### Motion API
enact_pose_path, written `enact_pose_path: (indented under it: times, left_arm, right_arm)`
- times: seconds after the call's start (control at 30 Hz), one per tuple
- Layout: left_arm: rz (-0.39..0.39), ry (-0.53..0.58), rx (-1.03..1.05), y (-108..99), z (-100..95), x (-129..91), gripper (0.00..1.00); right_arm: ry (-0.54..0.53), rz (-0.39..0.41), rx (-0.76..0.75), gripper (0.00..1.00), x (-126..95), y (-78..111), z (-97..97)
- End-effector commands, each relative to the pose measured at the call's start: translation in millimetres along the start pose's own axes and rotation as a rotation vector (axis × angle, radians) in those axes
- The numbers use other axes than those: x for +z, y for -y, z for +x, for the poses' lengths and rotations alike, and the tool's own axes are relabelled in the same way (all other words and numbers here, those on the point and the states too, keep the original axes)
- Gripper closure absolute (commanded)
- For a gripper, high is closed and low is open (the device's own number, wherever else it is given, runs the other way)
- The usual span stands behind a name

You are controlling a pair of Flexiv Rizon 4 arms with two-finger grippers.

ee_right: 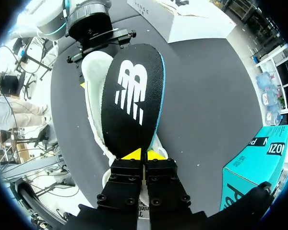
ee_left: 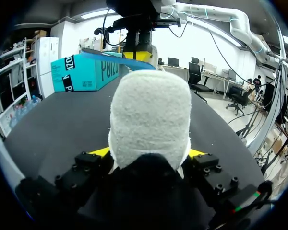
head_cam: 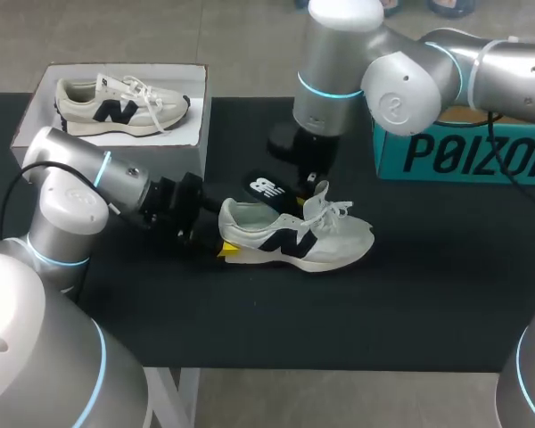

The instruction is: Take the shoe out of the shoebox, open the shoe tongue, remove and reinsert the insole, then place the shoe into the shoebox

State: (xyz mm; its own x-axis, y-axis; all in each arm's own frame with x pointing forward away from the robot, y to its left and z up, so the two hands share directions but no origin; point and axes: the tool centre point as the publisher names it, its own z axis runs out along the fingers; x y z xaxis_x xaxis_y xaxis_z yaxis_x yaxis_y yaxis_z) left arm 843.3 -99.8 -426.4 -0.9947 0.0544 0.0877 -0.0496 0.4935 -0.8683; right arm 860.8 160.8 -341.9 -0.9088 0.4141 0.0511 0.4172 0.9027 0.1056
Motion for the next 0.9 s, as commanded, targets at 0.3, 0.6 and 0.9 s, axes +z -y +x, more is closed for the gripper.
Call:
enact_pose_path:
  times: [0.3, 0.6, 0.9]
  left_arm:
    - [0.0, 0.001, 0.0, -3.8, 0.3, 2.4, 1.0]
    - [0.0, 0.001, 0.0, -3.8, 0.3, 2.4, 1.0]
    - [0.0, 0.001, 0.0, -3.8, 0.3, 2.4, 1.0]
  right_arm:
    - [-0.032, -0.124, -0.068, 1.0, -5.4, -30.8, 4.6]
    - [-0.095, -0.235, -0.078, 1.0, -5.0, -65.2, 9.1]
    - [-0.116, -0.345, -0.049, 1.0, -57.7, -83.7, 6.7]
